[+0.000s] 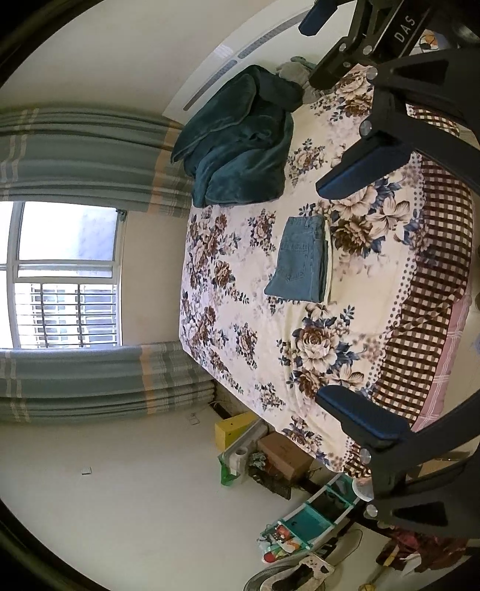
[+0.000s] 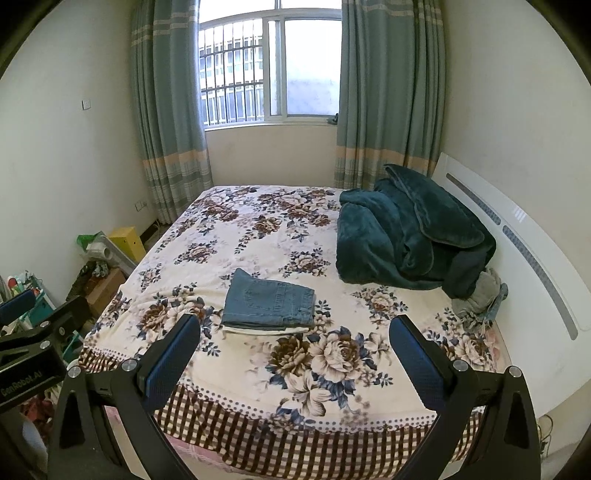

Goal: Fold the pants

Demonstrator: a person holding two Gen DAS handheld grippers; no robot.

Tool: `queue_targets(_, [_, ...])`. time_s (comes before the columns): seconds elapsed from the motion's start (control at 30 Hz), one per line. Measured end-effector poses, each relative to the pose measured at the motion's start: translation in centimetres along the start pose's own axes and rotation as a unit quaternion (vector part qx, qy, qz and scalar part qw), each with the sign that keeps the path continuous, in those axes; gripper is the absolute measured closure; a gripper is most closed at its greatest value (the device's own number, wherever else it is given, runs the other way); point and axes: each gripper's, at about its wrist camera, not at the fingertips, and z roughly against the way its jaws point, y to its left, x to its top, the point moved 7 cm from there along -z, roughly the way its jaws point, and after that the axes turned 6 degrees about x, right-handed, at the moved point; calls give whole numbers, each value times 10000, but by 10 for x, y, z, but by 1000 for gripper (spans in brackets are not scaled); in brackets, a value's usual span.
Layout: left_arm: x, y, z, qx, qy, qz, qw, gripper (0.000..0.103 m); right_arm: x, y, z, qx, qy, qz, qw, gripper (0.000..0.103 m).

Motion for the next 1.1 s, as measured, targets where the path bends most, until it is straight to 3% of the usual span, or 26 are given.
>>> queue_targets(1.1, [-5, 2, 3, 67, 20, 94, 9999, 0, -8, 4, -11, 111, 111, 54, 9999, 0])
